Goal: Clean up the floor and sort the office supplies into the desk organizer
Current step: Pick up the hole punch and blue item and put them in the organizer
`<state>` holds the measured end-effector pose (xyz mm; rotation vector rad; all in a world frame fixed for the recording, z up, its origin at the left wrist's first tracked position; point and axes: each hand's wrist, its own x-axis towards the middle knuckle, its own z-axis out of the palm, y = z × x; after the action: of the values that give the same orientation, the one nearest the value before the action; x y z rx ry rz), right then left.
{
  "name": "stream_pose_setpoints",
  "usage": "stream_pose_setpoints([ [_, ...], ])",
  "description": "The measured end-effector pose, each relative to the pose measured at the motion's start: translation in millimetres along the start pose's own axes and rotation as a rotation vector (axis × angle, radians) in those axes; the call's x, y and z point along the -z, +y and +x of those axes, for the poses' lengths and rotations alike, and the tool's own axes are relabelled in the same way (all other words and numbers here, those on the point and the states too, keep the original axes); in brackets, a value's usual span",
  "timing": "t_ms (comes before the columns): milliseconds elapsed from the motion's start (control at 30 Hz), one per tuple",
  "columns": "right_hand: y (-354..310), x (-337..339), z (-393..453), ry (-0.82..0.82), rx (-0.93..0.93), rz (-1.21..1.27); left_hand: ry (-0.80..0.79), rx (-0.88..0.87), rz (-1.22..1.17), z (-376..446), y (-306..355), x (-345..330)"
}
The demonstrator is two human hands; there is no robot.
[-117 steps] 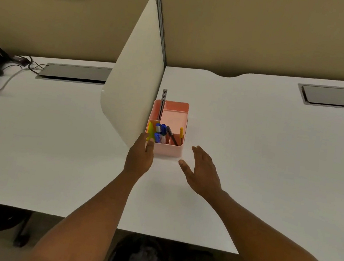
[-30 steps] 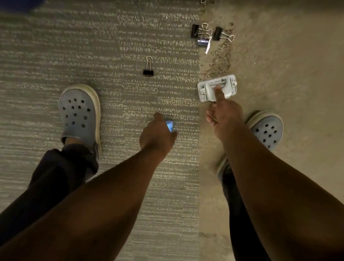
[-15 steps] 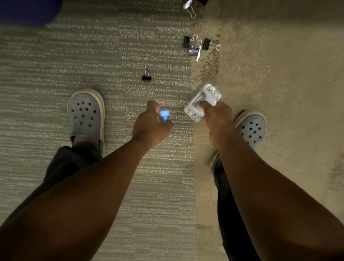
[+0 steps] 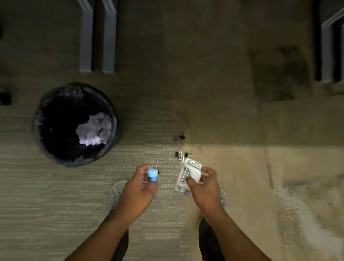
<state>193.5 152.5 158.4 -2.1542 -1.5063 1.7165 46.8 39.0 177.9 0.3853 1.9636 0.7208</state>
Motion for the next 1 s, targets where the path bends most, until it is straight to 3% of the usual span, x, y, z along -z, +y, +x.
stream_pose_setpoints([
  [233, -128, 18, -122, -0.060, 0.060, 0.198, -0.029, -0.202, -0.009, -85, 103, 130],
  [533, -270, -1, -223, 0.036, 0.220, 0.235, 0.015, -0.359, -0.025, -131, 178, 263],
  [767, -364, -7, -238, -0.001, 0.361, 0.138, 0.106, -0.418, -0.097, -106, 249, 329],
  [1000, -464, -3, -191, 0.006, 0.432, 0.203, 0.221, -0.452, -0.128, -50, 317, 369],
])
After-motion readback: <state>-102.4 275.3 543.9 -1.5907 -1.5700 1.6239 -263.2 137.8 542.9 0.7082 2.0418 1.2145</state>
